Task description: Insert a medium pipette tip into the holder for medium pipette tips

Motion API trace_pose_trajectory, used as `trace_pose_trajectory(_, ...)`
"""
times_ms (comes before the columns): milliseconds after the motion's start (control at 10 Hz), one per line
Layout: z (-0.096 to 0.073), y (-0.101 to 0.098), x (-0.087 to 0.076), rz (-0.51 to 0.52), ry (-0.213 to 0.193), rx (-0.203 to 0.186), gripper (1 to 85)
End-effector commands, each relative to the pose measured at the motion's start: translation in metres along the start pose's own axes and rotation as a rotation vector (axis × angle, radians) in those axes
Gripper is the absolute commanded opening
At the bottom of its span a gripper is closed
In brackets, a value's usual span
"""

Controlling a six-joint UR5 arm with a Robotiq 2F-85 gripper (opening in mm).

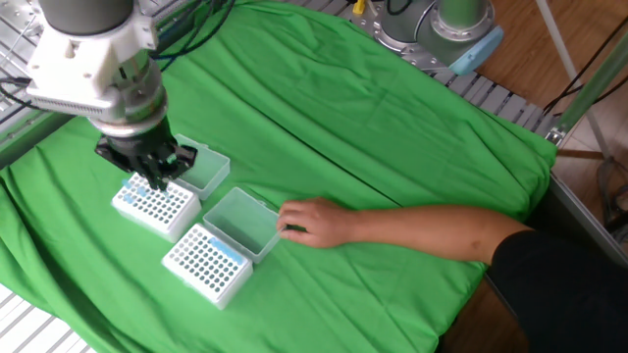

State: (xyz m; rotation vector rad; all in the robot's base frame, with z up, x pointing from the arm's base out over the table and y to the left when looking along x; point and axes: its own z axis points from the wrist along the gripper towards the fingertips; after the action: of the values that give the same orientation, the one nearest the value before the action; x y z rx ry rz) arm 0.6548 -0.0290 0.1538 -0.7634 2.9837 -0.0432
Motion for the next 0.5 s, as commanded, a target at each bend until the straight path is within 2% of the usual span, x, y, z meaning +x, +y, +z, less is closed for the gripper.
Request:
trace_pose_trajectory(0,0.003,0.029,-0.026,0.061,-0.022,-0.023,9.7)
trace_pose_trajectory(400,0.013,0.045,-0.041,0.093,-0.036,-0.01,9.3)
